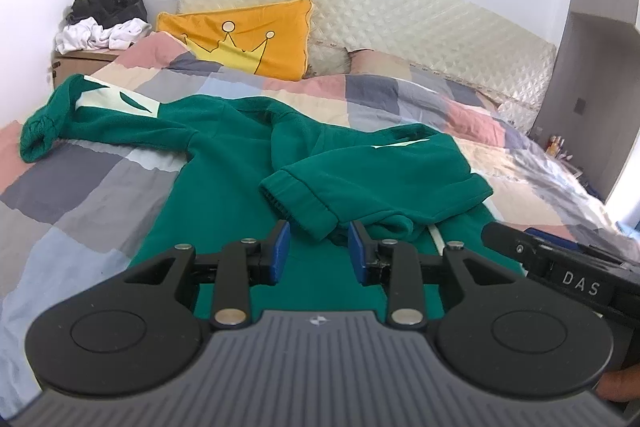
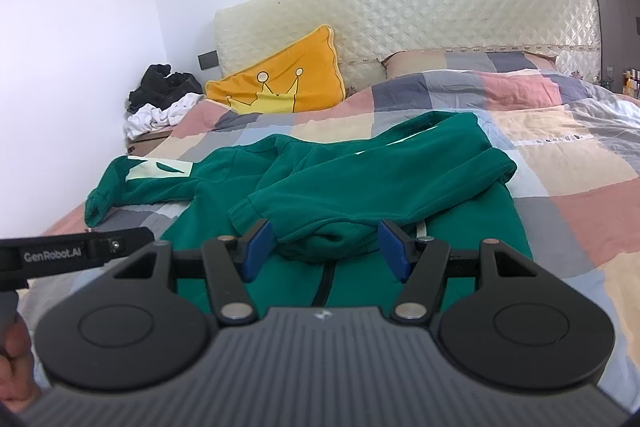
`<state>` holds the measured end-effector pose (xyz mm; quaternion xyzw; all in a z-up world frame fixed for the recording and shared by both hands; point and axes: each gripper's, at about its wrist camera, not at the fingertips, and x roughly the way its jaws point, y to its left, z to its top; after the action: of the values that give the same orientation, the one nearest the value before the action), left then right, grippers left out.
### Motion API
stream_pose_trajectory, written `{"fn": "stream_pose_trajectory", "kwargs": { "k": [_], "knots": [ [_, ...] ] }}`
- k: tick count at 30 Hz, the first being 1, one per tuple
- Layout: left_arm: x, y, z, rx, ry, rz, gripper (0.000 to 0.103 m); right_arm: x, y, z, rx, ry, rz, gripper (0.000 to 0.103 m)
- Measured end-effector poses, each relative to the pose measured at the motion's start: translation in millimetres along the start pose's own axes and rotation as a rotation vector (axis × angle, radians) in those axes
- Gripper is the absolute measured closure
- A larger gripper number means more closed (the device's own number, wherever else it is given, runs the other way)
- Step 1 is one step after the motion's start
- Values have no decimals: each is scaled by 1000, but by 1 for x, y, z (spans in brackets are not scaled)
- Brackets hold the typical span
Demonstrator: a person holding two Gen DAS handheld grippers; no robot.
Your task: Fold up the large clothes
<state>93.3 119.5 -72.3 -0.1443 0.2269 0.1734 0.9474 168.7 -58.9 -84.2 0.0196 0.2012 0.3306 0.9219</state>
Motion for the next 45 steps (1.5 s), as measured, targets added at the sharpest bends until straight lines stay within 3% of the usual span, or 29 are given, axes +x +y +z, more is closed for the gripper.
{"fn": "stream_pose_trajectory", "kwargs": {
  "k": [4,6,13,21,30,33,38,43,45],
  "knots": [
    [8,3,11,0,-5,9,56,2,-3,-1,20,5,-2,41],
    [14,9,20,-14,0,19,48,5,-5,-3,28,17,-9,41],
    [30,60,76,-74,9,51,38,16,-7,-13,34,56,-26,41],
    [79,186,131,-73,86,233,35,28,-2,-23,-28,80,-90,41],
    [154,345,125,-145,178,488,35,58,-4,-33,30,133,-126,42],
    [179,368,124,-86,174,532,35,68,-2,-34,30,150,-139,42],
    [223,368,121,164,155,645,35,90,-2,-34,55,169,-149,42],
    [265,380,121,293,216,724,35,111,-7,-37,83,194,-178,42],
    [276,387,122,304,247,748,43,114,-10,-37,98,204,-188,42]
  ]
}}
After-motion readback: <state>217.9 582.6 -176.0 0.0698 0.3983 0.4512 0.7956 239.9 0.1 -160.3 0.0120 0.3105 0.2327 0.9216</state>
